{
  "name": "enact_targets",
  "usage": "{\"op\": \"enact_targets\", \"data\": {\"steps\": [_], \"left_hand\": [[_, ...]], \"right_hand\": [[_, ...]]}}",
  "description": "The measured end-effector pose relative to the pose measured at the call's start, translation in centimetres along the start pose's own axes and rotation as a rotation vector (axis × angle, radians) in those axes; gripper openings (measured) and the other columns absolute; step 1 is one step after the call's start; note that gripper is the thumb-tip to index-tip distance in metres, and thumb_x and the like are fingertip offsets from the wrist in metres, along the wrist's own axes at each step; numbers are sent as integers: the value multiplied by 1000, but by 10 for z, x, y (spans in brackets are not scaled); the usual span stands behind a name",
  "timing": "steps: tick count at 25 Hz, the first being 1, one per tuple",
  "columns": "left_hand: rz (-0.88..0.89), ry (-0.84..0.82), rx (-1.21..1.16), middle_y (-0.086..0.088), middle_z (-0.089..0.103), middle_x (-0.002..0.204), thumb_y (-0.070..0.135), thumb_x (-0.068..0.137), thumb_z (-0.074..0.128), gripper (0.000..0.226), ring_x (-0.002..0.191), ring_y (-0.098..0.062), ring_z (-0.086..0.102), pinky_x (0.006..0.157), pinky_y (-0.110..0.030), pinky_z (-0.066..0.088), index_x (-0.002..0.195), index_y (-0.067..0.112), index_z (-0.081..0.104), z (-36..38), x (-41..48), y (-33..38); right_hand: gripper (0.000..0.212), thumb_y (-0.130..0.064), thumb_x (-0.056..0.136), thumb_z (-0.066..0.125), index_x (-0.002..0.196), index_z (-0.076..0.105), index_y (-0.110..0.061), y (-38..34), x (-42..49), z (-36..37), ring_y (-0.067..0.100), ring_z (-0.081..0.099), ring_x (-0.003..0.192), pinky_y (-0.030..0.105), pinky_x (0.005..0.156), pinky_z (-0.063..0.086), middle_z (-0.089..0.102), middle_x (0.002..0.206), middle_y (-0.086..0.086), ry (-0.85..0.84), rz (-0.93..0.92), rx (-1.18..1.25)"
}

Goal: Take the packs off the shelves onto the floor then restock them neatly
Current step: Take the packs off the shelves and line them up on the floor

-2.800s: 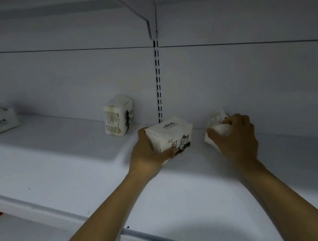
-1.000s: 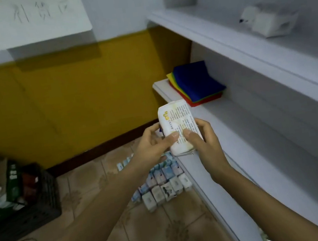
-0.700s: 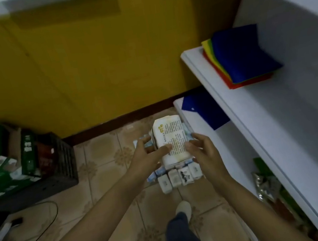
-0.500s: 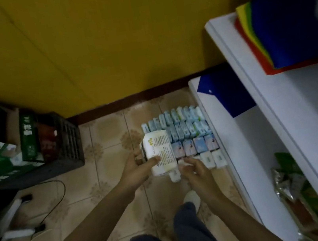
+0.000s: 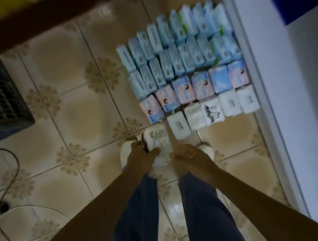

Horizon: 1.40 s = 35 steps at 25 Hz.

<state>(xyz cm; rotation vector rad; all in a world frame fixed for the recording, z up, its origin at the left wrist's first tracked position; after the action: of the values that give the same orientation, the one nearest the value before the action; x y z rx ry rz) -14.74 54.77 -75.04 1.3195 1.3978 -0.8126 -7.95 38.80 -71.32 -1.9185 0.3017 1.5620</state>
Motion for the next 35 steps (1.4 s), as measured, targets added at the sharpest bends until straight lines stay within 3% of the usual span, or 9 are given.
{"op": "enact_targets", "data": {"steps": [2, 4, 7, 10, 14, 17, 23, 29, 35], "left_hand": [[-55, -111, -54, -17, 56, 130, 12, 88, 68, 57, 113, -32, 58, 83, -36, 53, 137, 4, 40, 28, 61, -15], [-127, -178, -141, -10, 61, 117, 3, 93, 57, 34, 105, -22, 56, 69, -24, 52, 126, 5, 47, 53, 105, -26], [-164, -172, -196, -8, 55, 125, 6, 98, 48, 37, 105, -20, 52, 82, -29, 44, 134, 13, 44, 84, 167, -39], [-154, -143, -230, -16, 51, 135, 0, 95, 49, 54, 113, -30, 56, 79, -29, 42, 145, 13, 34, 89, 200, -43], [-100, -106, -79, -19, 40, 146, 2, 97, 47, 56, 109, -28, 55, 80, -24, 43, 148, 9, 26, 61, 166, -15], [175, -56, 410, -15, 38, 149, 11, 96, 52, 57, 132, -29, 43, 103, -32, 36, 147, 8, 28, 26, 106, 30], [852, 150, 1131, -6, 6, 162, 24, 95, 53, 71, 149, -24, 6, 119, -39, 12, 153, 15, 13, -48, -88, 161], [1508, 369, 1323, -13, 20, 158, 29, 84, 64, 81, 145, -32, 21, 114, -52, 24, 151, 10, 23, -106, -328, 256], [2045, 578, 1272, -8, 23, 158, 33, 76, 74, 89, 145, -28, 23, 112, -50, 25, 150, 13, 29, -100, -562, 300]], "right_hand": [[31, -42, 87, 65, 111, 61, -22, 7, 70, 15, 16, 63, 101, 34, 93, 50, 66, 106, -5, -6, -16, 50], [41, -43, 85, 67, 118, 58, -20, 24, 130, 31, 19, 64, 100, 38, 89, 54, 66, 108, -2, 82, -7, 63], [45, -28, 89, 64, 129, 50, -14, 54, 190, 37, 16, 56, 101, 34, 92, 48, 56, 111, -3, 124, 4, -34], [43, -16, 91, 61, 132, 49, -12, 63, 216, 33, 18, 54, 111, 34, 97, 45, 57, 120, 2, 83, -48, -37], [51, -25, 91, 61, 138, 44, -16, 40, 185, 3, 22, 47, 127, 35, 104, 41, 49, 139, 6, 79, -60, -212], [60, -37, 90, 61, 142, 37, -20, -7, 127, -38, 22, 44, 129, 35, 101, 39, 45, 142, 5, 101, -106, -485], [67, -43, 88, 59, 144, 32, -18, -147, -64, -111, 29, 39, 130, 40, 100, 37, 37, 145, 9, 387, -355, -1017], [70, -37, 91, 56, 149, 23, -18, -257, -308, -133, 30, 30, 136, 40, 106, 29, 25, 153, 11, 700, -556, -1090], [80, -39, 87, 61, 151, 16, -19, -244, -516, -167, 27, 31, 136, 38, 107, 28, 26, 153, 7, 1129, -482, -936]]}}
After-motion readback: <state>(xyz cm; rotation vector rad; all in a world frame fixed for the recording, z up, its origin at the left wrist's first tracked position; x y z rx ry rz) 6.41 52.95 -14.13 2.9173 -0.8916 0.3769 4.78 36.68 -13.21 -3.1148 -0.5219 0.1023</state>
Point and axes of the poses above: each hand's wrist, its own x-axis towards the middle knuckle, its own z-axis out of the palm, y = z × x, the point moved 4 cm from there along x, towards the middle knuckle
